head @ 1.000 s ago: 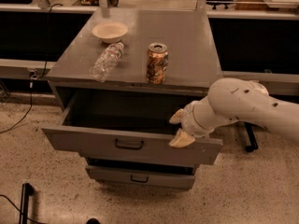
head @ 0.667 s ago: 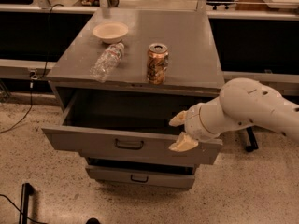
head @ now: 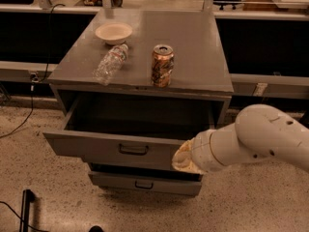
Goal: Close top drawer
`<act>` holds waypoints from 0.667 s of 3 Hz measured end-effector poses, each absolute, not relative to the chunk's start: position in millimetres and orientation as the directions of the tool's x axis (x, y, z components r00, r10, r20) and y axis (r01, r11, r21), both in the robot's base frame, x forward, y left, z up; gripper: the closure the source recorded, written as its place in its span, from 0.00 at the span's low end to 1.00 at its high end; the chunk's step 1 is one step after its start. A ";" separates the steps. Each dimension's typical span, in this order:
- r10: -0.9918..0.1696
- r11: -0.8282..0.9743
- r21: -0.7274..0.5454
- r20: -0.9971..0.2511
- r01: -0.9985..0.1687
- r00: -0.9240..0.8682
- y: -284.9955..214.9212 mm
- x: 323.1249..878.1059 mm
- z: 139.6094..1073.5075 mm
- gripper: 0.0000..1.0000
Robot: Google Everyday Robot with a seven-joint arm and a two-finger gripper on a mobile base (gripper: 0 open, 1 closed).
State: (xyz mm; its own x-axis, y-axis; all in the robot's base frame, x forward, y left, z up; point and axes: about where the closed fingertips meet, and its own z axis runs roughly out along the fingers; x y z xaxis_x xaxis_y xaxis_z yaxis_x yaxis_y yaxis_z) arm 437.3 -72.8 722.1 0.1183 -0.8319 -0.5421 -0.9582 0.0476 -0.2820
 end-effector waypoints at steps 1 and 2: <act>-0.834 0.047 -0.282 -0.540 -0.958 0.118 -72.0 435.1 717.9 1.00; -0.833 0.097 -0.289 -0.547 -0.952 0.081 -70.0 442.8 697.9 1.00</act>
Offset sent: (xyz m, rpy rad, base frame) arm 0.0190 0.0028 -0.0582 0.0254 -0.0199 -0.1376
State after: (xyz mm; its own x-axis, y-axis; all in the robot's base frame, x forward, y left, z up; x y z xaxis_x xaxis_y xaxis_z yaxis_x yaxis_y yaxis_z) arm 442.8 -70.0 697.9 0.0814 -0.8334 -0.5467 -0.9523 0.0969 -0.2894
